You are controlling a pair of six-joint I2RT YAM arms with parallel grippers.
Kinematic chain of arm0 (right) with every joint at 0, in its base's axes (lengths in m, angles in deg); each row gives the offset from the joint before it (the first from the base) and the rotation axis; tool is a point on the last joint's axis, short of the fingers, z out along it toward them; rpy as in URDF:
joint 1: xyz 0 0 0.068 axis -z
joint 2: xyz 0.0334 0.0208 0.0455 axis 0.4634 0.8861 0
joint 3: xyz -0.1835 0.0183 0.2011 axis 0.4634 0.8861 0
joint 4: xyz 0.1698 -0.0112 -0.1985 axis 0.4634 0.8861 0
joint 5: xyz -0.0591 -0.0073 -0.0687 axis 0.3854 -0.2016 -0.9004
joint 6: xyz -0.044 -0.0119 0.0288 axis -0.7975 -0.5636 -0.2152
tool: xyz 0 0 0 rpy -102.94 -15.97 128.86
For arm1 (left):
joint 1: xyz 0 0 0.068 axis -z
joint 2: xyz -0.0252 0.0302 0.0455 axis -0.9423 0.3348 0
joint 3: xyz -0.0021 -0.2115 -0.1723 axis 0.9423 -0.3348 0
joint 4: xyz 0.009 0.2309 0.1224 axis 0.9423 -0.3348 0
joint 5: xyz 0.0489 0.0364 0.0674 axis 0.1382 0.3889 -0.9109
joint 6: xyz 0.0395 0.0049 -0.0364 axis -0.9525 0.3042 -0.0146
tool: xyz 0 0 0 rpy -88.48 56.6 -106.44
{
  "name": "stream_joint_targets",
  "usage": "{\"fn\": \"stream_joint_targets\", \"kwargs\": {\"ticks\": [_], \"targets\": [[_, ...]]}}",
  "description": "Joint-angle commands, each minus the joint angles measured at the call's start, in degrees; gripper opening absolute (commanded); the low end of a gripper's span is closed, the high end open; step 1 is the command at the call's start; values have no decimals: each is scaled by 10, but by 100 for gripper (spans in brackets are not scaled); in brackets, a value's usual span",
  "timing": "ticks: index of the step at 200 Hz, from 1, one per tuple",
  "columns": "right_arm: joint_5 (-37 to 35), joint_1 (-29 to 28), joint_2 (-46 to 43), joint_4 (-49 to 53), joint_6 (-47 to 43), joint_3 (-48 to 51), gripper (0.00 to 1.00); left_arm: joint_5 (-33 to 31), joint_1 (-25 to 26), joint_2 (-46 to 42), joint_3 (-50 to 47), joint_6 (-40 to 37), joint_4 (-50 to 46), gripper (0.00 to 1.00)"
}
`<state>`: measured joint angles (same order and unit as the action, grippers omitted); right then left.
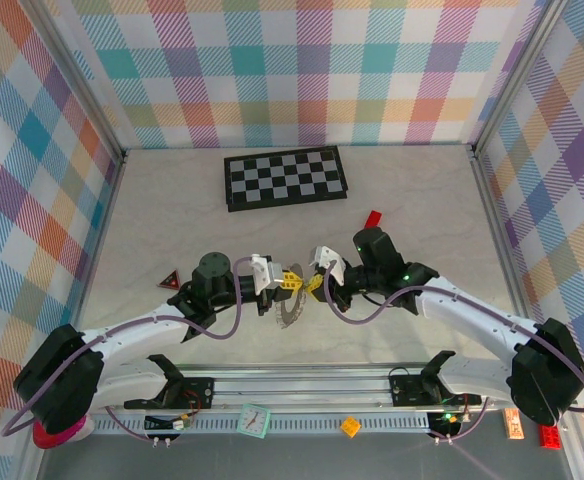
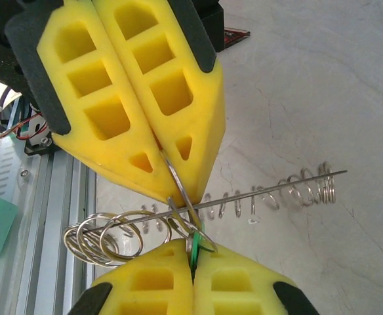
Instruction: Put the keys on the keyring
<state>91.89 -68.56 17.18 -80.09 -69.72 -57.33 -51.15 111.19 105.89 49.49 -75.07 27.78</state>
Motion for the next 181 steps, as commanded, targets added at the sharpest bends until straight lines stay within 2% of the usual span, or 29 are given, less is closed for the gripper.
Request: {"fn": "stream_joint_targets", "kwargs": {"ticks": [1, 17, 34, 55, 93, 127, 181], "targets": [[5, -6, -15, 10, -3, -12, 4, 17, 2, -3, -4, 2, 70, 0], [-15, -4, -35, 10, -2, -4, 21, 17, 2, -1, -8, -1, 67, 0], [-26, 2, -60, 14, -14, 9, 28, 21, 2, 3, -12, -3, 66, 0], [-32, 3, -92, 28, -41, 17, 32, 33, 2, 9, -10, -6, 63, 0], [-32, 3, -118, 53, -62, -1, 33, 43, 3, 12, -7, -14, 57, 0], [1, 3, -91, 12, -35, -10, 31, 49, 3, 13, -6, -12, 60, 0], [13, 3, -53, -56, -1, -4, 25, 58, 4, 11, -6, -5, 64, 0]]}}
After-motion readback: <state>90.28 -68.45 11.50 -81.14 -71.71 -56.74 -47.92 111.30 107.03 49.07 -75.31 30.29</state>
